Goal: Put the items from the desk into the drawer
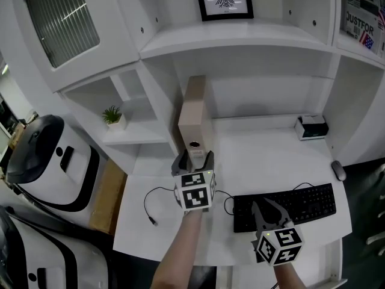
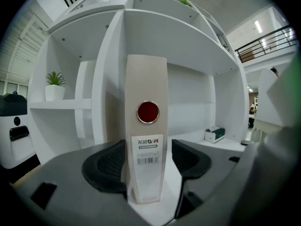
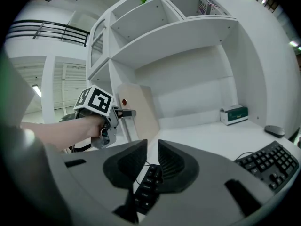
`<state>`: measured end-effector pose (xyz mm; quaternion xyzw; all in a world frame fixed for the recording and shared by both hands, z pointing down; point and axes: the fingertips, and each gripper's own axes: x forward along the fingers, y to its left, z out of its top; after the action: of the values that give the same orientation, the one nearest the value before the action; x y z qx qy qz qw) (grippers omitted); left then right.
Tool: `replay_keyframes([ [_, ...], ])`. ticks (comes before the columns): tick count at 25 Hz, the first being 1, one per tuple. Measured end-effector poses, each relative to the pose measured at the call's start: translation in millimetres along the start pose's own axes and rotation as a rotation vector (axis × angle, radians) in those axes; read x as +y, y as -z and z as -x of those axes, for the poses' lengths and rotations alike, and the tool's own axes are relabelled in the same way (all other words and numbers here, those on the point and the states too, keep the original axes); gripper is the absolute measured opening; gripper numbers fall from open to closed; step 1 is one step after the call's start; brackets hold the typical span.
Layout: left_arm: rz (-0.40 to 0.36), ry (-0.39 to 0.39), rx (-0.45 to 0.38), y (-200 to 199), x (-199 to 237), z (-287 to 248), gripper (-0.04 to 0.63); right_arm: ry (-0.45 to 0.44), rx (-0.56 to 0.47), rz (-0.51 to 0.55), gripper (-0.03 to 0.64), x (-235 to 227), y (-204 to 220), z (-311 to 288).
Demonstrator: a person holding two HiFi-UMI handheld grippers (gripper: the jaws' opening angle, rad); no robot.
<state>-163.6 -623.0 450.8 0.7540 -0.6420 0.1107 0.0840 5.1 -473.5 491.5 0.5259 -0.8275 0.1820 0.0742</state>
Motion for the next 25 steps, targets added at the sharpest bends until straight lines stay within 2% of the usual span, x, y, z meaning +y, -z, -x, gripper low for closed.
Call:
replay_keyframes([
  [9, 0.008, -0.06, -0.002, 4, 5, -24, 0.282, 0.02, 0.012, -0.015, 0.055, -9, 6, 2],
  [14, -0.01, -0.082, 0.028, 8, 6, -29, 0.281, 0.036, 0.014, -0.016, 0.055, -14, 7, 5],
  [25, -0.007, -0.074, 0.023, 9, 6, -18, 0.279, 0.05, 0.018, -0.006, 0.055, -9, 6, 11],
])
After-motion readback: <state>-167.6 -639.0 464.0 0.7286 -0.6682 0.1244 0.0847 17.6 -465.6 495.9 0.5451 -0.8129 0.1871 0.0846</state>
